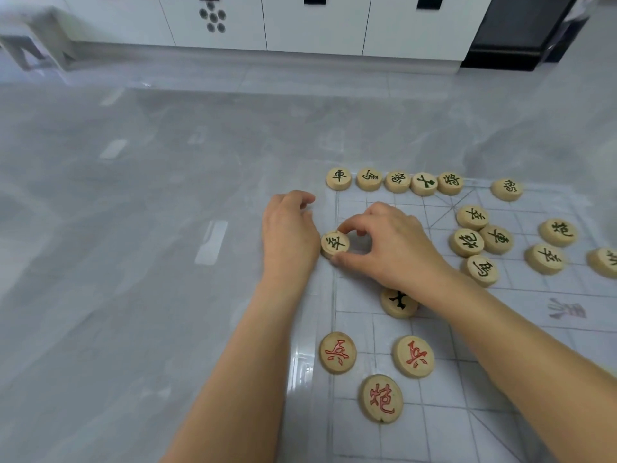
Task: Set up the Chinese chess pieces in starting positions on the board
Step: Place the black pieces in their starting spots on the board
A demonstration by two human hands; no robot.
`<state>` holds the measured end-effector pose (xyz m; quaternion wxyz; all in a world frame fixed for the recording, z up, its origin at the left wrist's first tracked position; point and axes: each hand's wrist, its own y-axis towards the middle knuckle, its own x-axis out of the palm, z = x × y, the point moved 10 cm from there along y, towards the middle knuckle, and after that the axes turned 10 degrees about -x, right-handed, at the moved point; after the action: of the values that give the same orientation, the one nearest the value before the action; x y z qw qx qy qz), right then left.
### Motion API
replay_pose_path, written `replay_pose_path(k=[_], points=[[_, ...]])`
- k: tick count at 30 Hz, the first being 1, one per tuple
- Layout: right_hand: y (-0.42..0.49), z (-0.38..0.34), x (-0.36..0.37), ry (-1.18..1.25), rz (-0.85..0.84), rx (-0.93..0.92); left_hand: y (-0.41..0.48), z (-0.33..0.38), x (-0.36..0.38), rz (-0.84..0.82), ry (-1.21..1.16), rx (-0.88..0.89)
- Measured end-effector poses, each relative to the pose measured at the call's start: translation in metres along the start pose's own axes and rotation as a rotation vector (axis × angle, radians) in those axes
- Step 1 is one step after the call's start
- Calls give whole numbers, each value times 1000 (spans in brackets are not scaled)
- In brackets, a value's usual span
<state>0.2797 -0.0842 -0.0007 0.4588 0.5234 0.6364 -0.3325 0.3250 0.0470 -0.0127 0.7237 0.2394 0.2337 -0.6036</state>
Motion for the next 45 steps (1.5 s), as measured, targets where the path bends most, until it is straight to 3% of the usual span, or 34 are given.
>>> replay_pose_path(k=[12,18,23,45], points=[[-11,8,-6,-25,16,31,0,1,5,10,42,58],[-51,78,-64,117,198,217,-1,3,3,15,31,61],[-89,127,-79,85,213,347,-2,5,2,15,31,83],[-123,116,-70,30,183,255,-2,3,4,7,27,88]])
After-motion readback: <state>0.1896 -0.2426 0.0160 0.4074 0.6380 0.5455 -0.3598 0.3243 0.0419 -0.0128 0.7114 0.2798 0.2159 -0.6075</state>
